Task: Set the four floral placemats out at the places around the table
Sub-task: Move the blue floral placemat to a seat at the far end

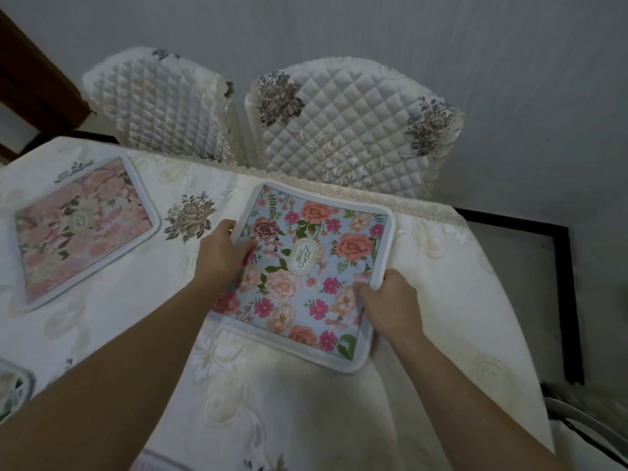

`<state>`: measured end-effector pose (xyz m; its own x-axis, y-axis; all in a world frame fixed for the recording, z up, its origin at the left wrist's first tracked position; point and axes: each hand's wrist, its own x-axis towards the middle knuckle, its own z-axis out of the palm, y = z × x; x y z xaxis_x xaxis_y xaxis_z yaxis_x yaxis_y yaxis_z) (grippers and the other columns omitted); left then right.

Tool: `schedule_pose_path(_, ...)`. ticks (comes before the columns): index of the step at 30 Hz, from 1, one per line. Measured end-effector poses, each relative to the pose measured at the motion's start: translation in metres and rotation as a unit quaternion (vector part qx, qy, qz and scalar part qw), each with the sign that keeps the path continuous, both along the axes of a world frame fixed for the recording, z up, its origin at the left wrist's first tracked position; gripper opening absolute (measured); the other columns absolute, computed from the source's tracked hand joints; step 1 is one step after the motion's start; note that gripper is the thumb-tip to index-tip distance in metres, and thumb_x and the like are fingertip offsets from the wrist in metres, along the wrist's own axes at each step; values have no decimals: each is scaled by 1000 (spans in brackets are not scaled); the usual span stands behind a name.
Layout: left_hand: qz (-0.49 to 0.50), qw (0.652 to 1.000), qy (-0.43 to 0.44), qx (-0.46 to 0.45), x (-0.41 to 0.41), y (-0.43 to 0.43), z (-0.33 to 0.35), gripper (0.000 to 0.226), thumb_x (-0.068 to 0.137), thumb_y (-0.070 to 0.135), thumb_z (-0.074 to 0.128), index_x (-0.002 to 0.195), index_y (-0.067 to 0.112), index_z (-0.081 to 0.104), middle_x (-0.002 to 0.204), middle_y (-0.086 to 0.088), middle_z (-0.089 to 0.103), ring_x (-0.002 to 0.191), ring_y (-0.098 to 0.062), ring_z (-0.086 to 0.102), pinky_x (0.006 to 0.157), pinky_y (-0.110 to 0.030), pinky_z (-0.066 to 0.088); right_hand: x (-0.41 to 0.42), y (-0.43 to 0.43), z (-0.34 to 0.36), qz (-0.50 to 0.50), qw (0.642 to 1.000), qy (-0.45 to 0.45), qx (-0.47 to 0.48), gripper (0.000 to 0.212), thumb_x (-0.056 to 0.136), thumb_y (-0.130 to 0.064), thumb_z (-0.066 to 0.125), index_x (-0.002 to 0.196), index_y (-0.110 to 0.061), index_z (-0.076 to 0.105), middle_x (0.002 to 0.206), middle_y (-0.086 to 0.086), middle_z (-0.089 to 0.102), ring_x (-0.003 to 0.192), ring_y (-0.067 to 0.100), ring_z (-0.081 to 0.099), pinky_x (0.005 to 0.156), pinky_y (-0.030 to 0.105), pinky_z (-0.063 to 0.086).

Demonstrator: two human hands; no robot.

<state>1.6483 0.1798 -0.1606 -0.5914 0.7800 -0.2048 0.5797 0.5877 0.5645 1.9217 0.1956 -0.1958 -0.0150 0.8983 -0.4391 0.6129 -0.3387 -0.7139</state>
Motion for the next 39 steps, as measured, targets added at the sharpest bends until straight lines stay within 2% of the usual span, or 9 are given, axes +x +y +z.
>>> schedule_pose_path(4, 3, 1000, 8, 3, -9, -3, -16, 57, 88, 35, 73, 135, 9, 54, 118, -13, 66, 104, -32, 64, 92, -45, 54, -2, -4, -4, -8, 999, -43, -4, 37, 83, -50, 64, 99, -16, 64, 89, 1, 70, 73, 21, 67, 68, 40, 60)
schedule_pose_path(8, -19, 999, 44, 6, -13, 0, -24, 61, 90, 39, 69, 139, 7, 51, 127, -20, 53, 117, -37, 53, 100, -51, 47, -1, -12, 8, 22, 984, -178, 20, 48, 84, -61, 61, 95, -15, 51, 85, 2, 63, 69, 23, 63, 60, 34, 55)
schedule_pose_path(12, -81, 984, 160, 7, -12, 1, -28, 59, 93, 36, 66, 141, 8, 49, 133, -25, 48, 124, -41, 43, 101, -52, 39, -6, -22, 17, 98, 925, -306, 204, 49, 82, -53, 66, 102, -13, 47, 86, 4, 54, 67, 22, 55, 53, 31, 47)
schedule_pose_path(15, -141, 963, 231, 23, 6, -1, -29, 55, 96, 38, 58, 145, 17, 44, 149, -21, 39, 135, -40, 36, 104, -56, 37, -33, -15, 8, 168, 884, -295, 322, 41, 80, -25, 68, 114, -6, 56, 105, 13, 58, 89, 28, 54, 71, 40, 48)
schedule_pose_path(20, -345, 908, 236, 16, 22, 3, -51, 59, 103, 52, 19, 156, 29, 28, 167, -4, 20, 153, -24, 20, 121, -50, 22, -94, 15, -10, 251, 889, -206, 323, 60, 96, -30, 46, 149, -3, 35, 157, 19, 33, 145, 35, 30, 118, 51, 28)
schedule_pose_path(24, -421, 868, 261, 12, 7, 14, -62, 60, 103, 48, 10, 159, 27, 14, 168, 2, 10, 156, -16, 4, 125, -48, 10, -104, 21, -28, 273, 888, -226, 294, 67, 102, -45, 18, 156, -6, 17, 165, 11, 16, 153, 23, 11, 123, 46, 14)
schedule_pose_path(28, -461, 849, 258, 14, -8, 23, -60, 69, 100, 60, 4, 160, 27, 5, 168, 6, 2, 155, -13, -4, 126, -42, 2, -92, 17, -32, 257, 891, -255, 273, 81, 98, -63, 11, 157, -8, 8, 166, 10, 4, 153, 22, 1, 124, 45, 6)
schedule_pose_path(35, -417, 870, 262, 4, -28, 22, -62, 73, 102, 58, 13, 160, 15, 0, 169, 0, -3, 155, -11, -7, 126, -39, 7, -37, 0, -30, 201, 907, -278, 245, 91, 95, -70, 18, 157, -5, 1, 166, 11, -3, 153, 21, -5, 124, 43, 7)
schedule_pose_path(39, -349, 910, 225, -11, -30, 12, -60, 77, 100, 62, 15, 159, 17, -3, 168, 1, -6, 154, -11, -7, 126, -36, 4, -28, -5, -29, 196, 913, -269, 235, 93, 94, -70, 20, 157, -5, -1, 166, 11, -6, 153, 21, -5, 124, 42, 6)
